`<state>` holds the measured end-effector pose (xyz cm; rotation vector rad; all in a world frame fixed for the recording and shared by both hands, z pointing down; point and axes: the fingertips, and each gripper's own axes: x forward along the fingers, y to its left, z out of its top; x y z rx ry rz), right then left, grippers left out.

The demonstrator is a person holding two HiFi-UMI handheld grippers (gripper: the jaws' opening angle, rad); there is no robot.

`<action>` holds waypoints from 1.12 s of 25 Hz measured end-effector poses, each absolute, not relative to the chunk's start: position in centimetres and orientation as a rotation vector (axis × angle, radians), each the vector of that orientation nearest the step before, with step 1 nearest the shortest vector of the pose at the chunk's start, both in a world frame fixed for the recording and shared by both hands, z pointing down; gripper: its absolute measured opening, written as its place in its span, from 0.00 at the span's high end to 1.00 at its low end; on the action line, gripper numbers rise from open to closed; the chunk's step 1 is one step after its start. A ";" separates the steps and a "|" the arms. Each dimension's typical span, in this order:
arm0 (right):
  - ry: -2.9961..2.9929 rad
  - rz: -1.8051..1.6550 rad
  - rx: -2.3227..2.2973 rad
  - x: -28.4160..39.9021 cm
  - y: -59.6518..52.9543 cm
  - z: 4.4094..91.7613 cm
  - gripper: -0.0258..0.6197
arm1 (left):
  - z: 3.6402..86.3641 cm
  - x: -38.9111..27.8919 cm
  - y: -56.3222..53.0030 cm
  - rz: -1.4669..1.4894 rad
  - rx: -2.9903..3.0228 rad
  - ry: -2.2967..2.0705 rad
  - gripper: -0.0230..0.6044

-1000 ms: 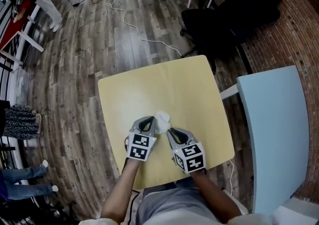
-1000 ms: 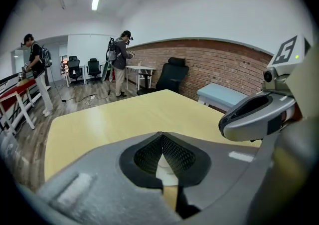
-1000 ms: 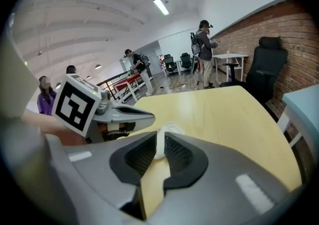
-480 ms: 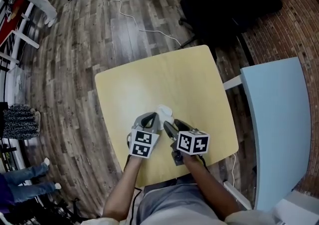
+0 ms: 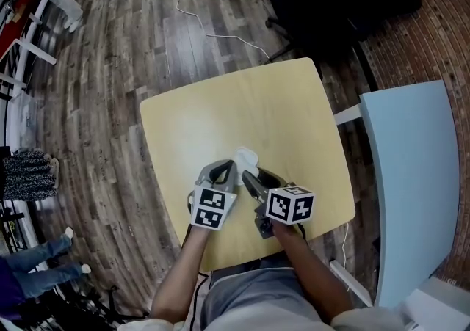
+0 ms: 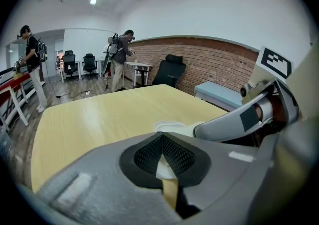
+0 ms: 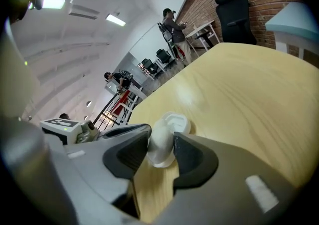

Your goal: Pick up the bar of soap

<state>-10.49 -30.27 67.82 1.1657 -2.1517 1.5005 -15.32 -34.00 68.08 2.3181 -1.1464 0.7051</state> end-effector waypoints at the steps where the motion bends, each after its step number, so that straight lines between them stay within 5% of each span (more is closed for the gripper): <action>1: -2.153 1.512 1.142 -10.8 -30.2 68.0 0.71 | 68.1 -15.4 -34.0 0.701 2.317 -1.147 0.96; 12: -2.090 1.346 1.053 -11.9 -30.0 68.9 0.71 | 68.6 -15.8 -34.2 0.670 2.290 -1.157 0.96; 28: -2.078 1.852 1.053 -11.5 -30.3 67.7 0.72 | 67.5 -16.0 -34.0 0.562 2.258 -1.199 0.96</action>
